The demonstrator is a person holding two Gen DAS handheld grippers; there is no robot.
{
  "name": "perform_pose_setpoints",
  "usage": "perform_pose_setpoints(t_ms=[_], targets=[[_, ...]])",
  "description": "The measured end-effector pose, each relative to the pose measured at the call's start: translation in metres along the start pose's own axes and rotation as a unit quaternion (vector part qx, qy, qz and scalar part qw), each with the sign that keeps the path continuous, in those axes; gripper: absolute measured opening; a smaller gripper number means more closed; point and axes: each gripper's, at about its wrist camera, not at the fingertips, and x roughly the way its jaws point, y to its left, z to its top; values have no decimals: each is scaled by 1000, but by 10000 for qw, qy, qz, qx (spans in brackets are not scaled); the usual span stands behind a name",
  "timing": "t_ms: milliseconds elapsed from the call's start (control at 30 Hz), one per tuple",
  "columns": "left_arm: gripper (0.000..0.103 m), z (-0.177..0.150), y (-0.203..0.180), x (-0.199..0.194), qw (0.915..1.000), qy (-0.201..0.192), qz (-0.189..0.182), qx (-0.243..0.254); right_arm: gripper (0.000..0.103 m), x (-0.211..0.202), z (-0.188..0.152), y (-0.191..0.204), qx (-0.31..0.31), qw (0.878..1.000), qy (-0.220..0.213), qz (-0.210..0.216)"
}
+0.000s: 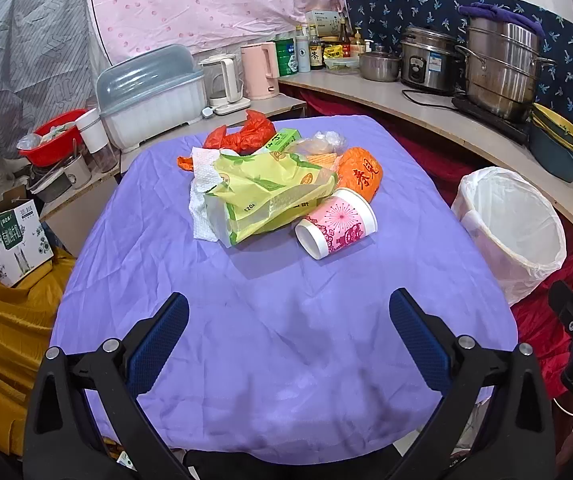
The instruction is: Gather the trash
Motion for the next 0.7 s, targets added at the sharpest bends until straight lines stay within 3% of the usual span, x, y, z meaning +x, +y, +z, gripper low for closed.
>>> perform_pose_setpoints(t_ms=[300,700], targets=[[96,0,0,-5,9997,-232,15,13,96,-5,5,-2,-15,10000,-5,-2],[96,-1,0,3,9999,-60,128,17,96,-7,7,1,-7,10000,-14,10]])
